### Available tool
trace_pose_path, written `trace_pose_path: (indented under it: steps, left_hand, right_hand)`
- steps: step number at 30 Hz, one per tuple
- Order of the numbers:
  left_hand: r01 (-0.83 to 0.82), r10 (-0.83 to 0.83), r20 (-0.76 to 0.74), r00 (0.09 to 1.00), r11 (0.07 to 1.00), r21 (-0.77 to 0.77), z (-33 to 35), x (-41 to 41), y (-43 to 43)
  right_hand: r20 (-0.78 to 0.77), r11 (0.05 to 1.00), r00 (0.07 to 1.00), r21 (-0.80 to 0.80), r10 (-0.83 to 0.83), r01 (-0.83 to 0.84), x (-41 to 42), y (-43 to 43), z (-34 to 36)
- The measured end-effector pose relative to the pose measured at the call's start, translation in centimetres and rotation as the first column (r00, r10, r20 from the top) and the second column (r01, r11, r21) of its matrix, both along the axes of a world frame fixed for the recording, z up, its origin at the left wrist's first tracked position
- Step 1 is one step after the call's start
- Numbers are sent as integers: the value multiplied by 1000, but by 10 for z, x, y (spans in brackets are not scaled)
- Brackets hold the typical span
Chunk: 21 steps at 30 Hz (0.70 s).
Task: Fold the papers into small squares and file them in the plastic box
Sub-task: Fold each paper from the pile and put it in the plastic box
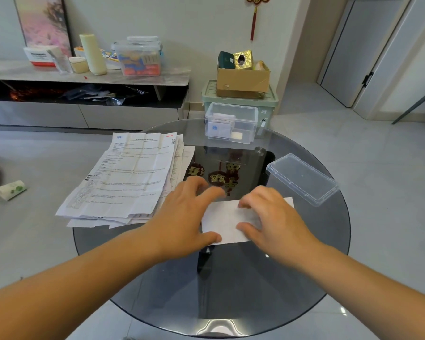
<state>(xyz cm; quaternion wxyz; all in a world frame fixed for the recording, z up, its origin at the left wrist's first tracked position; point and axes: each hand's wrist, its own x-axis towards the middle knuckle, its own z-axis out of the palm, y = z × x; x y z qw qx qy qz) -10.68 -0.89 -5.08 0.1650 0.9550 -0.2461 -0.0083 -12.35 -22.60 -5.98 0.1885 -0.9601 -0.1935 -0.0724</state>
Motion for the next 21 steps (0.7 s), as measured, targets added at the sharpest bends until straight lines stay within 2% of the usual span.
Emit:
trace_pose_path:
  steps: [4,9,12,15,17,21]
  left_hand:
    - [83,-72,-104,992,990,114,1,5,2]
    - [116,-92,-139,986,978,176,4,7,1]
    - [128,-98,-152,983,971,202,9,6,0]
    - [131,-95,-163,982,966,225,14,2,-1]
    - [94,-64,-158,985,977,193,15,-1,-3]
    - [-98,82,-248,965,994,-55,18,-2,-9]
  right_hand:
    - [-69,989,988,-44,135,-139,-2,-6,-6]
    - [-114,969,978,-156,175,-192,-8,-11,-5]
    - [-195,963,966,-173,171,-205,-15,-12,0]
    - [-213,950,958,-206,191,-236,-20,-16,3]
    - [-233,950,951,-192,202,-248,-24,-20,4]
    - [-219,949,941,-126,257,-288,-29,-22,3]
